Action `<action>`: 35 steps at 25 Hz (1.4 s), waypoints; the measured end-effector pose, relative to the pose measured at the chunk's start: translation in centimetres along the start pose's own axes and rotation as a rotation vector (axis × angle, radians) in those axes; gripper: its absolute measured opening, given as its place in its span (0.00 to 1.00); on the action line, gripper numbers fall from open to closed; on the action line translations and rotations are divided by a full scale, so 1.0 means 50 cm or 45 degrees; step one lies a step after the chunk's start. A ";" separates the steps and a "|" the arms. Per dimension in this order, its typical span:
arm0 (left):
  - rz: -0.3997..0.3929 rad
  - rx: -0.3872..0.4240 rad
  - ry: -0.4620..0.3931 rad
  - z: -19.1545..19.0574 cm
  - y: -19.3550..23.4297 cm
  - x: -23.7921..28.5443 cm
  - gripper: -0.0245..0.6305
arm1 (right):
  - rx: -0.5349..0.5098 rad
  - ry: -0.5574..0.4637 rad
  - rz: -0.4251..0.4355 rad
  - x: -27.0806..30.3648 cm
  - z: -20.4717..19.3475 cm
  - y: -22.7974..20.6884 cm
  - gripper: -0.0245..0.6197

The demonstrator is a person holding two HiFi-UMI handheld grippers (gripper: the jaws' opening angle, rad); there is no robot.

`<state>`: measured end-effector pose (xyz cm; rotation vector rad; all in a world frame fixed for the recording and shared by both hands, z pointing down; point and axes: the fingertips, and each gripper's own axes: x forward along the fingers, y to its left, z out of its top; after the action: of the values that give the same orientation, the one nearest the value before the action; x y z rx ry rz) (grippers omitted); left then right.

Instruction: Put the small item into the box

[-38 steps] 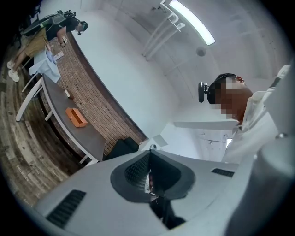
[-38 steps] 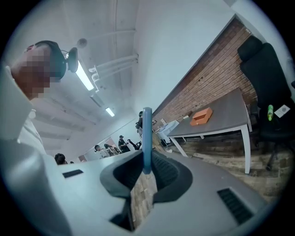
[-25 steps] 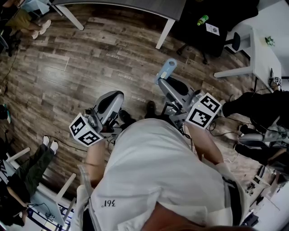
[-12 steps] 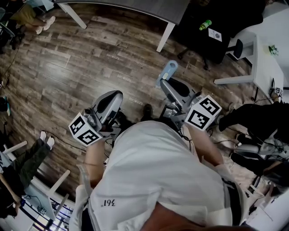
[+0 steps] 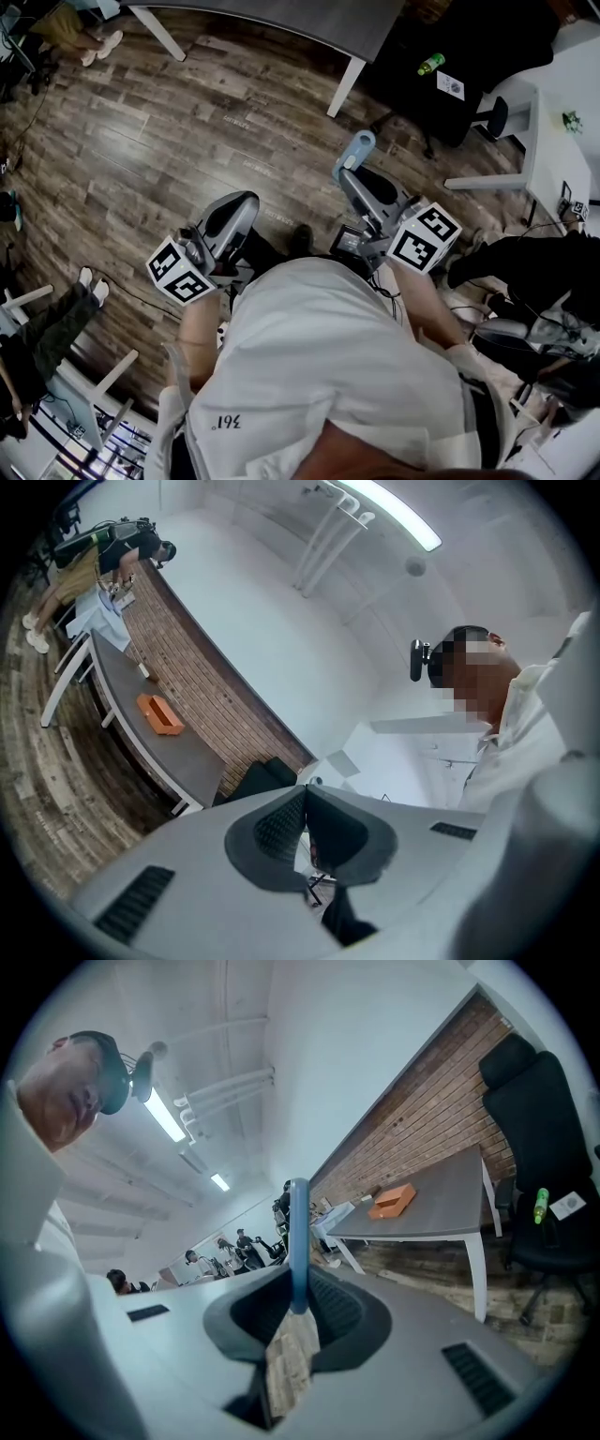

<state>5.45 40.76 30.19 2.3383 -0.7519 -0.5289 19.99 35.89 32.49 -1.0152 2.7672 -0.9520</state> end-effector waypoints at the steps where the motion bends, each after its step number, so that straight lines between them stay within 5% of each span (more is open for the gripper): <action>1: 0.005 -0.003 0.000 0.001 0.004 -0.001 0.05 | 0.006 0.004 -0.001 0.005 -0.001 -0.004 0.15; 10: -0.018 -0.035 0.000 0.068 0.120 0.020 0.05 | 0.007 0.020 -0.049 0.120 0.021 -0.043 0.15; 21: -0.124 -0.027 0.079 0.252 0.299 0.079 0.05 | -0.013 -0.011 -0.153 0.342 0.124 -0.087 0.15; 35: -0.111 -0.058 0.068 0.364 0.459 0.070 0.05 | -0.056 -0.002 -0.200 0.524 0.188 -0.126 0.15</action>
<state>-10.24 15.85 31.50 2.3411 -0.6096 -0.5139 5.31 11.42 32.68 -1.2552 2.7518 -0.9104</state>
